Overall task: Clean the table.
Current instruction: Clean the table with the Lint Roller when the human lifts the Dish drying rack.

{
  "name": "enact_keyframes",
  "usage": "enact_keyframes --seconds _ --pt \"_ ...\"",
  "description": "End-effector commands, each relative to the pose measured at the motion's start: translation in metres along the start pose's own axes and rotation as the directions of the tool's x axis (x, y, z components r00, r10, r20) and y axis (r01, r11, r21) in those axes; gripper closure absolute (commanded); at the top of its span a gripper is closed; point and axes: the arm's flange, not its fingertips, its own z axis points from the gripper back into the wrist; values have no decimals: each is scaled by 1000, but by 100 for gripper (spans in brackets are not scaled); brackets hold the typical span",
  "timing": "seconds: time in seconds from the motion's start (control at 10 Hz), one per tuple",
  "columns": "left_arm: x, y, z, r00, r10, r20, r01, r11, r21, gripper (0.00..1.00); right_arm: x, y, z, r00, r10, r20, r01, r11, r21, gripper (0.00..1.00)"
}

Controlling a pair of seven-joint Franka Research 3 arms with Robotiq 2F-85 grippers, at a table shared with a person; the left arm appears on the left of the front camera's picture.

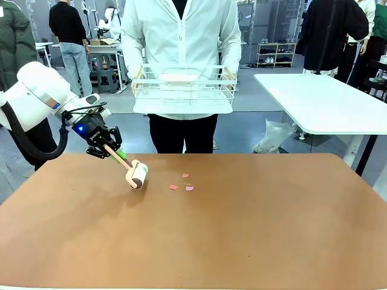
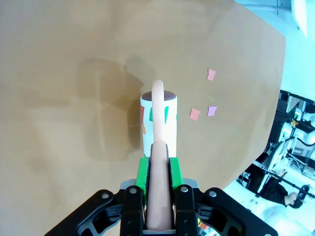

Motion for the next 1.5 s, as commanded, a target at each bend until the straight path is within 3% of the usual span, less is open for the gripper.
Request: enact_keyframes --seconds 0.0,0.7,1.1,1.4 --pt "3 3 -2 999 9 37 -8 1000 -29 79 -2 2 2 1000 3 0 -3 1000 1 0" --pt "-14 15 -44 1000 1 7 -1 998 -56 79 -2 2 2 1000 3 0 -3 1000 1 0" --pt "-45 10 -70 997 -67 24 67 998 -20 79 -2 2 2 1000 3 0 -3 1000 1 0" --pt "-64 5 -84 995 -56 85 56 998 -3 79 -2 2 2 1000 3 0 -3 1000 1 0"
